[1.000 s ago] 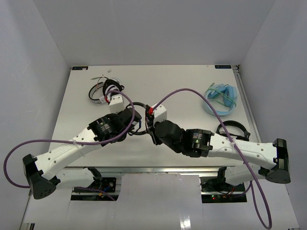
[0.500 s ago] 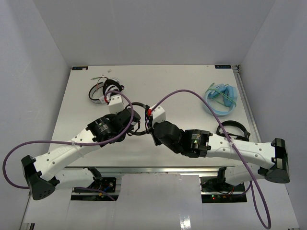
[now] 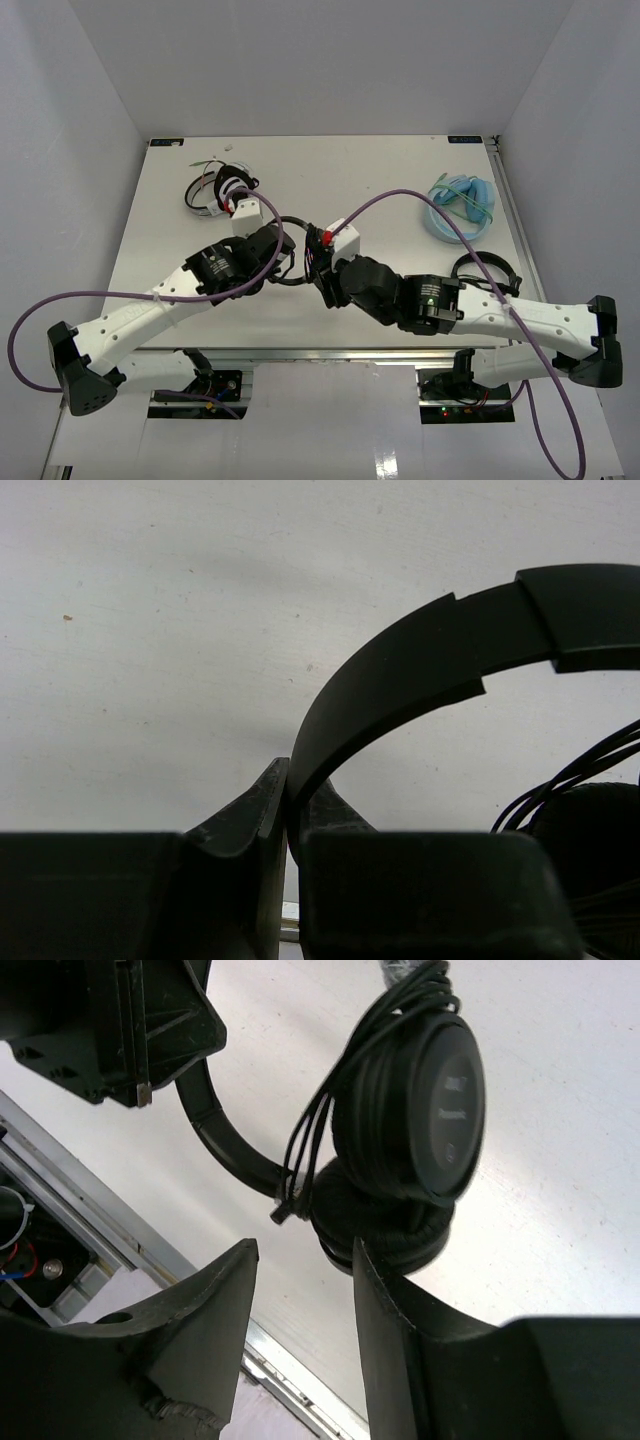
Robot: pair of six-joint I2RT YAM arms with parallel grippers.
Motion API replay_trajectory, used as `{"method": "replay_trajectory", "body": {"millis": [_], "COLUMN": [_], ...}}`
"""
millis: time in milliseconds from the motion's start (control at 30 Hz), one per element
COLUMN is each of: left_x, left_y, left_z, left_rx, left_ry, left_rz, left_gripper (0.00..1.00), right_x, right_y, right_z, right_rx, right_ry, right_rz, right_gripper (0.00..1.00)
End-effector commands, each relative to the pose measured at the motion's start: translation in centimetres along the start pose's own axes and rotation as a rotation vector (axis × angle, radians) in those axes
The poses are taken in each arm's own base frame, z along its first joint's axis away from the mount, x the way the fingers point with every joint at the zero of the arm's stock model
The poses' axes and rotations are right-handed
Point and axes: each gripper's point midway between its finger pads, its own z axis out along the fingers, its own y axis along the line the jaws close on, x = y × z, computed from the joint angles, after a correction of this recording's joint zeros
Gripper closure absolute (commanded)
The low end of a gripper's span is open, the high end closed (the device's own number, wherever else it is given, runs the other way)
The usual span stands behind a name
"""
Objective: Wrap the headphones
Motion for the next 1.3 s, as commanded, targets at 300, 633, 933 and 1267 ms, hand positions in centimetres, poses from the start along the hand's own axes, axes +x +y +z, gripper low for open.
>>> {"method": "replay_trajectory", "body": {"millis": [300, 633, 933, 1267], "left_x": [1.3, 0.7, 0.6, 3.4], "left_y": [-2.0, 4.8, 14.0, 18.8], "left_z": [2.4, 7.9, 11.0, 13.2], "left_rx": [0.073, -0.046, -0.241, -0.265], "left_ry": [0.077, 0.162, 0.163, 0.251], "left_rz": [0.041, -0.199, -0.415, -0.611], "left_gripper": [1.0, 1.0, 1.0, 1.0], "right_x": [2.9, 4.0, 5.1, 5.7], "right_y": [-6.1, -8.2, -8.9, -8.5], "right_z": [-4.9, -5.7, -5.4, -4.8], "right_rx": [0.1, 0.158, 0.19, 0.182], "right_ry": [-0.07, -0.102, -0.096, -0.076], "right_rz": [0.082, 0.091, 0.083, 0.062], "right_gripper": [0.46, 0.43, 0.42, 0.42]}}
